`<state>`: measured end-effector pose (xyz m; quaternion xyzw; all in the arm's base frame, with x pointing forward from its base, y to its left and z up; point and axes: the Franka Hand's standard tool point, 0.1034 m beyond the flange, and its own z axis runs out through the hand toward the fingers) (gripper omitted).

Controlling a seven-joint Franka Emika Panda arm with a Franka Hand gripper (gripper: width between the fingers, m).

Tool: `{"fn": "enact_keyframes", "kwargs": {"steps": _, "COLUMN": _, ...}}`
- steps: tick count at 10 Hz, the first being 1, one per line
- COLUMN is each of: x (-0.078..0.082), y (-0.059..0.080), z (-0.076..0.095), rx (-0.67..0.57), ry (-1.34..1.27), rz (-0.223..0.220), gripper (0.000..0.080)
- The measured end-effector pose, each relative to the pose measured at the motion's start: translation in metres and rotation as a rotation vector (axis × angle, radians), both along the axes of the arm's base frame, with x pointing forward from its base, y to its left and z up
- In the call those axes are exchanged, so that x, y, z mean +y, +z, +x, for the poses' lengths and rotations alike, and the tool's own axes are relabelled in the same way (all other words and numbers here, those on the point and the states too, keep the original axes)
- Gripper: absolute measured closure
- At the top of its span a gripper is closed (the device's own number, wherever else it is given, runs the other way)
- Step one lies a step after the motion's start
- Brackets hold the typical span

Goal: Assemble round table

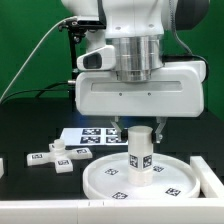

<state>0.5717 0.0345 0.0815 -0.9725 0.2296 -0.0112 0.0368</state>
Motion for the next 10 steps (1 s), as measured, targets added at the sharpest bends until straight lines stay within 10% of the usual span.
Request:
{"fn": "enact_keyframes", "kwargs": {"steps": 5, "x": -0.004, "y": -0.002, "z": -0.005, "rx": 0.034, "ry": -0.526, "rz": 0.06, "gripper": 0.0396}}
{"fn": "enact_keyframes", "kwargs": {"steps": 10, "x": 0.011, "y": 0.0, "z": -0.002, "rx": -0.006, "ry": -0.005, "rz": 0.013, "gripper": 0.0154}}
